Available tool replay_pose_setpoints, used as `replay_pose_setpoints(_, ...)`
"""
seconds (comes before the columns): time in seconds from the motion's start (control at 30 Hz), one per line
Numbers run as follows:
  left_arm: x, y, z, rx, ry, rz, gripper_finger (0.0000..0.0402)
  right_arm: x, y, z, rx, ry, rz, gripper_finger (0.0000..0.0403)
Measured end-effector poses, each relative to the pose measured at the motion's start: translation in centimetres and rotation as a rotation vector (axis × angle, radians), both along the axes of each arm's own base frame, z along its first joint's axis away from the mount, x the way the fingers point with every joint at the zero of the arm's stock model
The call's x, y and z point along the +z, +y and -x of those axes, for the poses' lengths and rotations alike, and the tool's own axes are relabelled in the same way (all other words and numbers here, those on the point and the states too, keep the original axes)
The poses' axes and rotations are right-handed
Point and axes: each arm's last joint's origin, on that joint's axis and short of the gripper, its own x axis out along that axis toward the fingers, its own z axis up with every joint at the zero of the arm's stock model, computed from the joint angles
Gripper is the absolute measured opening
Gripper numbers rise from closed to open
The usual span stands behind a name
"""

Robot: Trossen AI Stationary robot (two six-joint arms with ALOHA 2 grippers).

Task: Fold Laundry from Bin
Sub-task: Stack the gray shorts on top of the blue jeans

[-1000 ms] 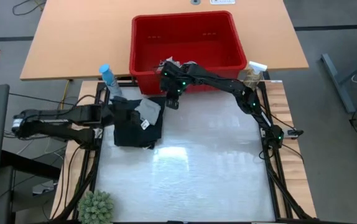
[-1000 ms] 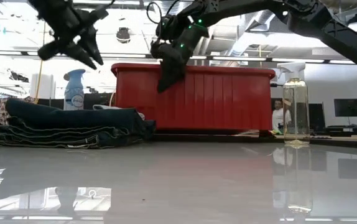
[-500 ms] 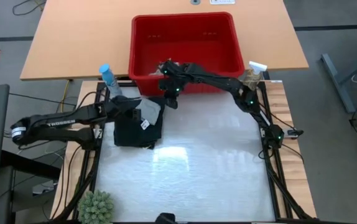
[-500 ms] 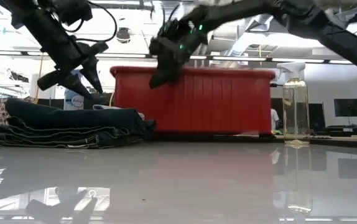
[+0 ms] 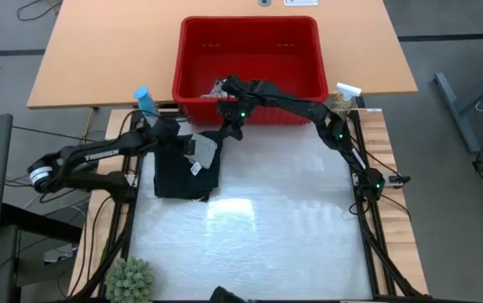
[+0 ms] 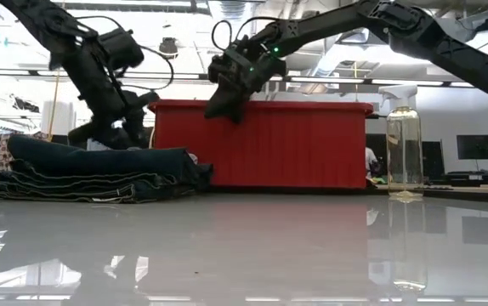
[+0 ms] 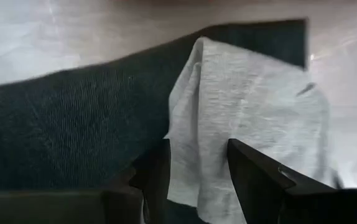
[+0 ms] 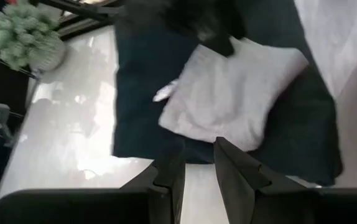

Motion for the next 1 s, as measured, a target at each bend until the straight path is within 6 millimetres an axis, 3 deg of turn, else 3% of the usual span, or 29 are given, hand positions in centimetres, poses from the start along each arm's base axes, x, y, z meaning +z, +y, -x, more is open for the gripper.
replay_pose_setpoints(0.33, -2.1, 1.1, -1.1, -0.004, 0.026, 0.061, 0.0149, 0.0, 1.6, -0.7, 0.042, -0.001, 0.0, 0.0114)
replay_pose_setpoints(0.5, 0.0, 1.1, -1.9, -0.093, -0.041, 0.043, 0.0149, 0.0, 2.0, -0.9, 0.053, -0.004, 0.003, 0.0114)
replay_pose_setpoints(0.63, 1.4, 1.4, -1.6, -0.041, 0.112, -0.044, 0.0149, 0.0, 1.9, -0.9, 0.052, -0.004, 0.002, 0.0114)
replay_pose_setpoints(1.0, 1.0, 1.8, -1.4, -0.056, 0.152, -0.008, 0.0149, 0.1, 1.9, -1.0, 0.07, -0.03, 0.017, 0.0114)
